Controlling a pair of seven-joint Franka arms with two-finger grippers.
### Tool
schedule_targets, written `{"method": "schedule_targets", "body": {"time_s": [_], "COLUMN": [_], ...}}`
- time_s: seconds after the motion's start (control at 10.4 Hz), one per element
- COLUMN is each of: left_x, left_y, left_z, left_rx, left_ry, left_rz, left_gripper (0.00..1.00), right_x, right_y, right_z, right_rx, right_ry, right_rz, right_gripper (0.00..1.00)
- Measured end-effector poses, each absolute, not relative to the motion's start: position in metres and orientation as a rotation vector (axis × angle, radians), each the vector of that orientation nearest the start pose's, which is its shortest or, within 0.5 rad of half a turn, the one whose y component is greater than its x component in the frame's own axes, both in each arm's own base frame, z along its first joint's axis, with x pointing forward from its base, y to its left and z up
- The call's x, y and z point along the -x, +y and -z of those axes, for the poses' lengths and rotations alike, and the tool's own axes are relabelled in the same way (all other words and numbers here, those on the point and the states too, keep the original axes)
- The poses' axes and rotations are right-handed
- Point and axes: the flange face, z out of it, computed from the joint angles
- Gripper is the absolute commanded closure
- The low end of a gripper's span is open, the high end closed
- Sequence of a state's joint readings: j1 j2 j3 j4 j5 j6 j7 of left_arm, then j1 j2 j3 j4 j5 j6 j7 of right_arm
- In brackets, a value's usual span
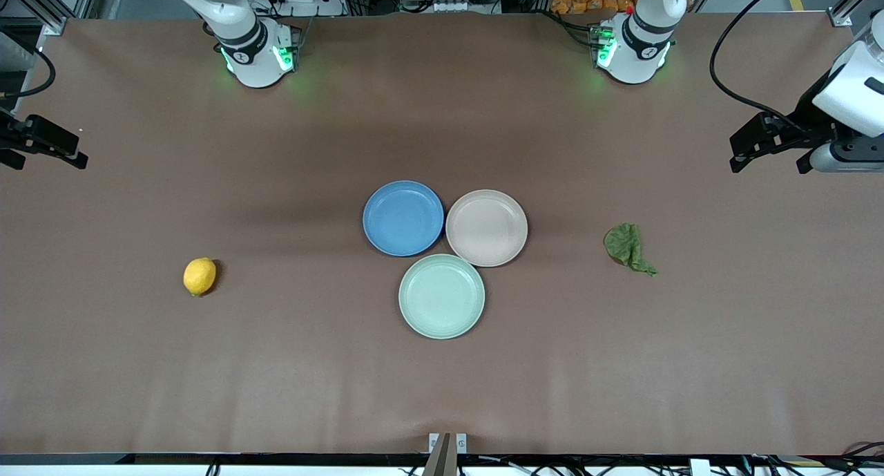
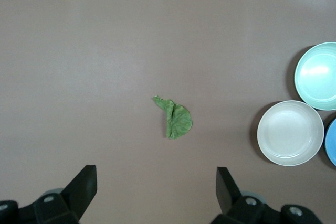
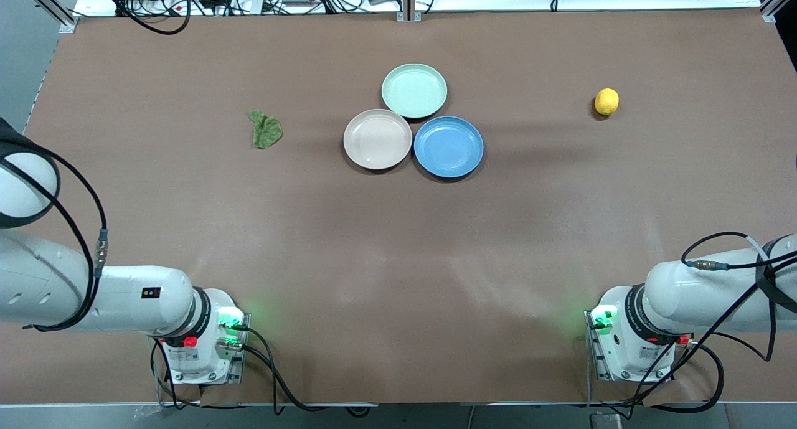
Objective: Place lemon and lettuce in plates
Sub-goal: 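Move both grippers out toward the lemon and the lettuce leaf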
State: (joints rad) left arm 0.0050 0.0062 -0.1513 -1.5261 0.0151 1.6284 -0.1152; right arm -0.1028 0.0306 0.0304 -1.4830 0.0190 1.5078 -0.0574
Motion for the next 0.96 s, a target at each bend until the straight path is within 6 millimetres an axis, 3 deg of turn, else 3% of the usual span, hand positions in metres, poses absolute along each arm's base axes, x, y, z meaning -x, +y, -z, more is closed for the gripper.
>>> {"method": "schedule_targets", "body": {"time_s": [0.58, 0.77, 0.96], "left_x": [-0.556, -0.561, -0.572], "left_y": [-0.079, -0.075, -0.074], "left_z": [-0.642, -0.612, -0.562], "left_rx": [3.135, 3.131, 3.131], "left_ry": [0.047, 0.040, 0.040], "left_rz": [0.114, 0.014, -0.046], "left_gripper": [0.00, 0.00, 0.00], "right_x": [-0.557, -0.557, -0.557], "right_y": [-0.039, -0.039, -0.040], "right_z": [-0.643, -0.643, -0.643], "right_rx": [3.121, 3.121, 3.121], "right_ry": [0.022, 0.024, 0.026], "right_rz": [-0.007, -0.007, -0.007], "right_gripper": [0.00, 0.00, 0.00]}}
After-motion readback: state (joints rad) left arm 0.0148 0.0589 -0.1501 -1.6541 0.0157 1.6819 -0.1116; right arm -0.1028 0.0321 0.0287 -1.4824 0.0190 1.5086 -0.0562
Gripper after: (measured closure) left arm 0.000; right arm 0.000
